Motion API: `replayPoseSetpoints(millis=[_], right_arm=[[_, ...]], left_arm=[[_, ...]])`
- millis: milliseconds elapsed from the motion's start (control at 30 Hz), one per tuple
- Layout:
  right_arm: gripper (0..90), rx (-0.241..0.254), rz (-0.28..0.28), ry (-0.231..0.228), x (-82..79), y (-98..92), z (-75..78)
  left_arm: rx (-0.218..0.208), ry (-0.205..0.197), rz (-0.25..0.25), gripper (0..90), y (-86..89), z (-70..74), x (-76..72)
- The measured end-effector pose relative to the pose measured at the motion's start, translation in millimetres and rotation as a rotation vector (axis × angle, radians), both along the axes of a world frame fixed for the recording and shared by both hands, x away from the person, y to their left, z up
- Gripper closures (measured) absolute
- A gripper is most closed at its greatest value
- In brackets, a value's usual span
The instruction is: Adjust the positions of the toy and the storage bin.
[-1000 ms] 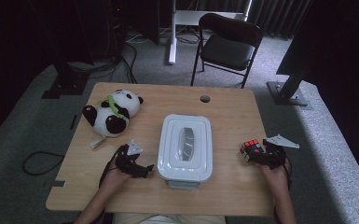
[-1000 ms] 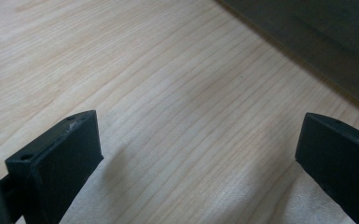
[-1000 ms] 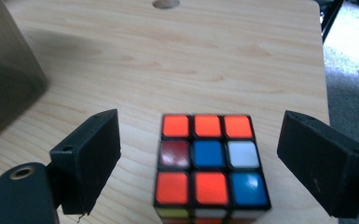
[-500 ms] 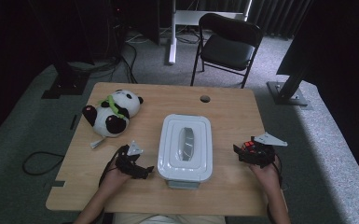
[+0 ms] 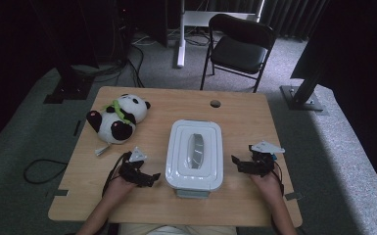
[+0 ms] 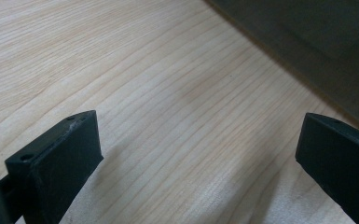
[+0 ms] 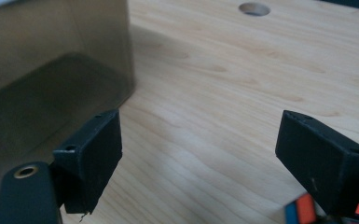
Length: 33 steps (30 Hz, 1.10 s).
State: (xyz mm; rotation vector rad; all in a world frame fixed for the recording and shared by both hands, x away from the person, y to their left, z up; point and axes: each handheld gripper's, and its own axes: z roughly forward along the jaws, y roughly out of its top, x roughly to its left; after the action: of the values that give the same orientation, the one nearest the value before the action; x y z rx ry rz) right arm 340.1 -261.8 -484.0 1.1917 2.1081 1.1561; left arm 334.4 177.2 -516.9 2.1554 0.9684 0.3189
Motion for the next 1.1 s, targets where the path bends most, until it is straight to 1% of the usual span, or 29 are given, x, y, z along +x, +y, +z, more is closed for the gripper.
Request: replayPoseSetpoints(millis=[33, 67, 167, 200, 267, 300, 367, 433, 467, 500, 600, 667, 700, 733, 767, 800, 833, 867, 900, 933, 967, 1000, 1033, 1100], right_arm=[[14.3, -0.005, 0.009, 0.003, 0.8, 1.9, -1.9], [14.3, 0.0, 0.017, 0.011, 1.3, 3.8, -3.7], [14.3, -0.01, 0.041, 0.031, 2.0, 10.0, -9.5], [14.4, -0.006, 0.048, 0.039, 2.4, 11.4, -11.7], [14.3, 0.002, 0.054, 0.052, 3.3, 14.1, -17.0], [14.3, -0.001, 0.058, 0.054, 3.8, 15.4, -20.2], [11.7, -0.02, 0.064, 0.058, 4.9, 18.4, -26.6], [11.7, -0.044, 0.077, 0.074, 5.9, 21.0, -31.6], [11.7, -0.052, 0.082, 0.08, 6.5, 22.0, -33.8], [11.7, -0.054, 0.089, 0.086, 7.2, 22.8, -35.4], [14.0, -0.063, 0.125, 0.089, 8.1, 24.7, -37.3], [14.0, -0.062, 0.135, 0.089, 8.2, 25.6, -38.6], [14.5, -0.079, 0.165, 0.105, 8.5, 28.1, -41.5], [14.6, -0.099, 0.17, 0.109, 8.3, 29.5, -42.0], [15.0, -0.118, 0.175, 0.099, 7.1, 31.5, -42.1], [15.5, -0.122, 0.181, 0.096, 6.8, 32.4, -42.1], [15.5, -0.129, 0.19, 0.102, 7.1, 33.1, -42.3], [15.5, -0.134, 0.191, 0.109, 7.3, 34.0, -42.7], [15.5, -0.137, 0.2, 0.111, 7.6, 34.1, -42.8], [15.4, -0.135, 0.206, 0.114, 7.8, 34.2, -42.8], [15.3, -0.135, 0.207, 0.114, 7.7, 34.3, -42.8], [15.3, -0.136, 0.206, 0.113, 7.5, 34.4, -42.8], [15.3, -0.137, 0.207, 0.111, 7.4, 34.5, -42.8], [14.9, -0.129, 0.205, 0.123, 8.3, 34.0, -43.0]], left_arm=[[-0.01, 0.0, -0.001, 0.8, 0.9, 0.1, 0.1], [-0.01, 0.002, -0.003, 0.8, 1.8, 0.3, 0.3], [0.007, -0.007, 0.001, 0.8, 2.5, -0.2, 0.1], [0.01, -0.008, 0.002, 0.8, 2.5, -0.4, 0.0], [0.006, -0.012, 0.002, 0.8, 2.5, -1.4, -0.5], [0.004, -0.023, 0.006, 0.8, 2.5, -1.9, -0.9], [0.003, -0.041, 0.011, 0.8, 3.5, -1.8, -0.9], [-0.024, -0.047, 0.008, 0.8, 5.4, -0.8, -1.1], [-0.025, -0.047, 0.003, 0.8, 6.4, -0.1, -1.1], [-0.006, -0.054, -0.002, 0.8, 7.2, 0.7, -1.4], [0.075, -0.079, -0.012, 0.8, 9.2, 1.1, -2.8], [0.071, -0.087, -0.007, 0.8, 12.4, 0.2, -2.7], [0.069, -0.08, -0.002, 0.8, 13.9, -0.1, -2.3], [0.054, -0.075, 0.013, 0.8, 16.2, -0.7, -1.8], [0.041, -0.073, 0.016, 0.8, 17.9, -0.6, -1.6], [0.021, -0.071, 0.02, 0.8, 20.2, -0.1, -1.2], [-0.002, -0.067, 0.035, 0.8, 22.4, 0.5, -0.6], [-0.016, -0.075, 0.039, 0.8, 24.9, 1.6, -0.1], [-0.017, -0.09, 0.041, 0.8, 26.9, 3.0, 0.2], [-0.001, -0.107, 0.045, 0.8, 28.4, 4.6, 0.3], [0.026, -0.126, 0.044, 0.9, 30.0, 6.5, 0.2], [0.04, -0.144, 0.043, 0.8, 31.8, 8.8, 0.0], [0.036, -0.139, 0.043, 0.8, 33.0, 10.3, 0.4], [0.003, -0.106, 0.039, 0.8, 36.3, 14.0, 1.7]])
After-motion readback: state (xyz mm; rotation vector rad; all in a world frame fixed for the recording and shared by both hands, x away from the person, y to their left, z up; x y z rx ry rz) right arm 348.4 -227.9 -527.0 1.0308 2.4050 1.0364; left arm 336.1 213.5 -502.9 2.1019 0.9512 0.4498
